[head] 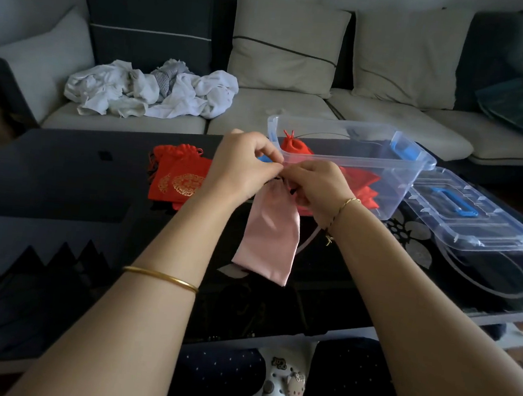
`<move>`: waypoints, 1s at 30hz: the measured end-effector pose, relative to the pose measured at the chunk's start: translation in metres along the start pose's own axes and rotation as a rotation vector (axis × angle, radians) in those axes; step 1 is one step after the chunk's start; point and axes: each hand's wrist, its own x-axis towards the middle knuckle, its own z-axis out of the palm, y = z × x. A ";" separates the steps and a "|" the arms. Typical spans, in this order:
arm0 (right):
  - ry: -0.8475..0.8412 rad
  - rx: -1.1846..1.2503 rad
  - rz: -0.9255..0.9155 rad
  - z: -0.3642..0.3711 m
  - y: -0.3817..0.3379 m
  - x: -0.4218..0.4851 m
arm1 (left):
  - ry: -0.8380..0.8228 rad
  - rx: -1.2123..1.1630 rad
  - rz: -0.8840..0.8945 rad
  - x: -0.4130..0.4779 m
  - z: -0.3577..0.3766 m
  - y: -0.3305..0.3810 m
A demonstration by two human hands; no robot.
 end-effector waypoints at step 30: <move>-0.155 -0.308 -0.036 -0.040 0.031 -0.023 | 0.040 -0.056 -0.168 0.012 0.011 0.004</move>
